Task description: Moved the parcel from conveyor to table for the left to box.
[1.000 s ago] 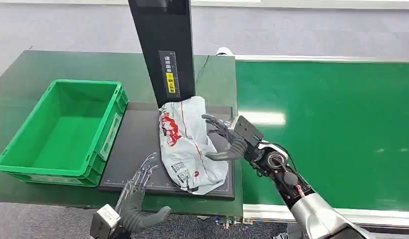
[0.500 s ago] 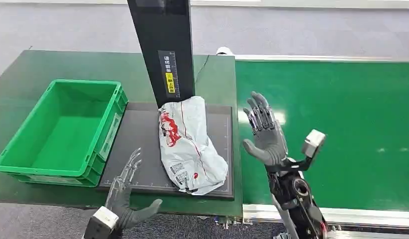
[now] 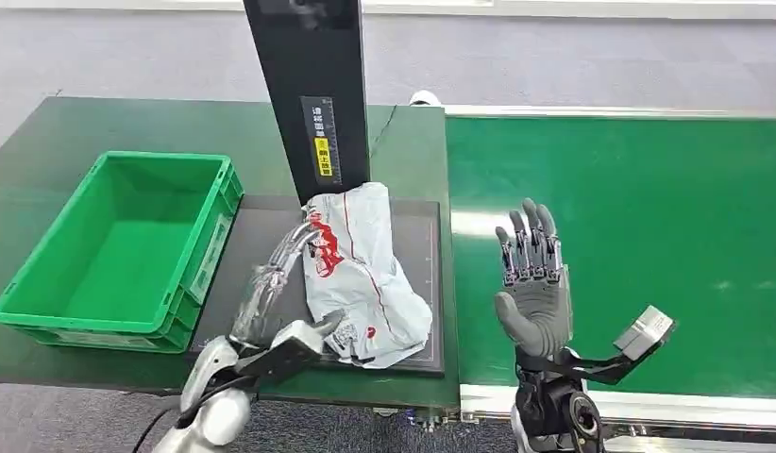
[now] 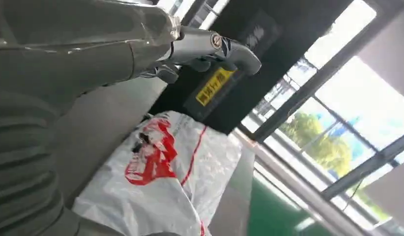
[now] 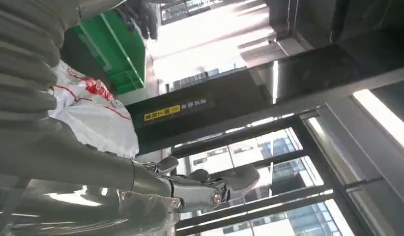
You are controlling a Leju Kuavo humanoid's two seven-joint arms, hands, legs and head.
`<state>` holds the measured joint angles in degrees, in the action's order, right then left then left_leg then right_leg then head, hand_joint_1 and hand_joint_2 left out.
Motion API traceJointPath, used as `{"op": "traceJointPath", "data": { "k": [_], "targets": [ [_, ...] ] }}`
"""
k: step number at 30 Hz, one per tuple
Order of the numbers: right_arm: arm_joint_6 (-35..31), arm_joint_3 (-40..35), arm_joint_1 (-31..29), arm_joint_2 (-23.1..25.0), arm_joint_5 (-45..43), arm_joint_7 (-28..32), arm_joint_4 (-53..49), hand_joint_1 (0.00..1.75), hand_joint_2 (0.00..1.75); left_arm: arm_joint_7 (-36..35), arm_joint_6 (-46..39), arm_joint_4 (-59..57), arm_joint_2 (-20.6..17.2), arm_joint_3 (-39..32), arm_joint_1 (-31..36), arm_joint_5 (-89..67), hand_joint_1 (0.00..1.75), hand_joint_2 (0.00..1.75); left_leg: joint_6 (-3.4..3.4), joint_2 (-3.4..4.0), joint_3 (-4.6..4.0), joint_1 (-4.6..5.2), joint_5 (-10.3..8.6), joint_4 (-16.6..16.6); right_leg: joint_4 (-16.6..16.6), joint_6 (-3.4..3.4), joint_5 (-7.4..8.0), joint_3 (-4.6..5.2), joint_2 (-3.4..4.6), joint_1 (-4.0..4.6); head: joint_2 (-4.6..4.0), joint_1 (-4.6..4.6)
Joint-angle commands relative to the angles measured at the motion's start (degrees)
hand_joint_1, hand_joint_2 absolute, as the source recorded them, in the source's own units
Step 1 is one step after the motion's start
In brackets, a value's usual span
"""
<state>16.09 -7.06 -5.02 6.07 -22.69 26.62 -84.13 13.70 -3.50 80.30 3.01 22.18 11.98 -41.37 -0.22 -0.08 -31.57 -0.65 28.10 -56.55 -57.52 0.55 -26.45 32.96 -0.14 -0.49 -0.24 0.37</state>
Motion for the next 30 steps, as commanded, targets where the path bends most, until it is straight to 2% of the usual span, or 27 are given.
{"op": "traceJointPath", "data": {
  "k": [1,9,17,18,19,20,26,30],
  "targets": [
    [0.83,4.36,-1.18,1.84,-1.21,-1.82,1.88,0.0,1.75,-2.39,1.45,-29.77,2.56,7.73,17.41,-4.05,0.0,1.75,0.02,-0.34,-0.01,0.02,-0.13,0.11,0.1,-0.02,0.02,-0.11,-0.34,-0.01,0.0,-0.02],
    [0.17,4.67,-4.21,2.51,-2.21,-3.27,3.66,0.0,1.75,-3.7,2.76,-48.38,5.73,11.98,24.28,-7.67,0.0,1.75,0.02,-0.04,-0.03,0.02,-0.03,0.02,0.02,0.0,0.01,0.01,-0.05,-0.01,0.0,-0.04],
    [-0.14,5.33,-1.92,2.71,-3.06,-3.61,1.16,0.0,1.75,-2.78,3.72,-53.88,5.08,15.06,24.13,-9.08,0.0,1.75,0.01,0.02,0.07,0.03,-0.04,0.14,0.11,-0.02,0.02,-0.09,0.01,-0.02,0.0,-0.02],
    [-0.12,5.39,-1.54,2.85,-3.15,-3.75,0.82,0.0,1.75,-2.61,3.88,-54.23,5.02,15.4,24.12,-9.05,0.19,1.75,0.01,0.04,0.07,0.02,-0.01,0.09,0.06,-0.01,0.0,-0.09,0.03,-0.01,0.0,0.0],
    [-0.1,5.37,-1.45,2.83,-3.15,-3.77,0.84,0.0,1.75,-2.56,3.99,-54.34,4.94,15.51,24.1,-9.05,1.55,1.75,0.01,0.07,0.09,0.02,-0.05,0.15,0.13,-0.02,0.05,-0.11,0.05,-0.01,0.0,-0.02],
    [-0.1,5.37,-1.45,2.83,-3.15,-3.77,0.84,0.0,1.75,-2.56,3.99,-54.34,4.94,15.51,24.1,-9.05,1.71,1.75,0.01,0.05,0.1,0.03,-0.04,0.13,0.11,-0.02,0.03,-0.14,0.03,-0.02,0.0,0.0],
    [-0.05,5.48,-1.13,2.84,-3.05,-4.25,0.58,0.0,1.75,-1.72,3.06,-52.71,4.21,14.35,23.61,-6.71,1.75,1.75,0.01,0.12,0.2,0.04,-0.07,0.12,0.07,-0.02,0.08,-0.25,0.09,-0.04,0.0,0.0],
    [0.08,5.68,-0.1,2.83,-2.71,-4.48,-0.05,0.0,1.75,-0.14,-0.5,-48.1,2.98,12.2,21.85,-3.87,1.75,1.75,0.0,0.12,0.36,0.02,-0.02,0.07,0.03,-0.02,0.02,-0.41,0.09,-0.02,0.0,0.0]
  ]
}}
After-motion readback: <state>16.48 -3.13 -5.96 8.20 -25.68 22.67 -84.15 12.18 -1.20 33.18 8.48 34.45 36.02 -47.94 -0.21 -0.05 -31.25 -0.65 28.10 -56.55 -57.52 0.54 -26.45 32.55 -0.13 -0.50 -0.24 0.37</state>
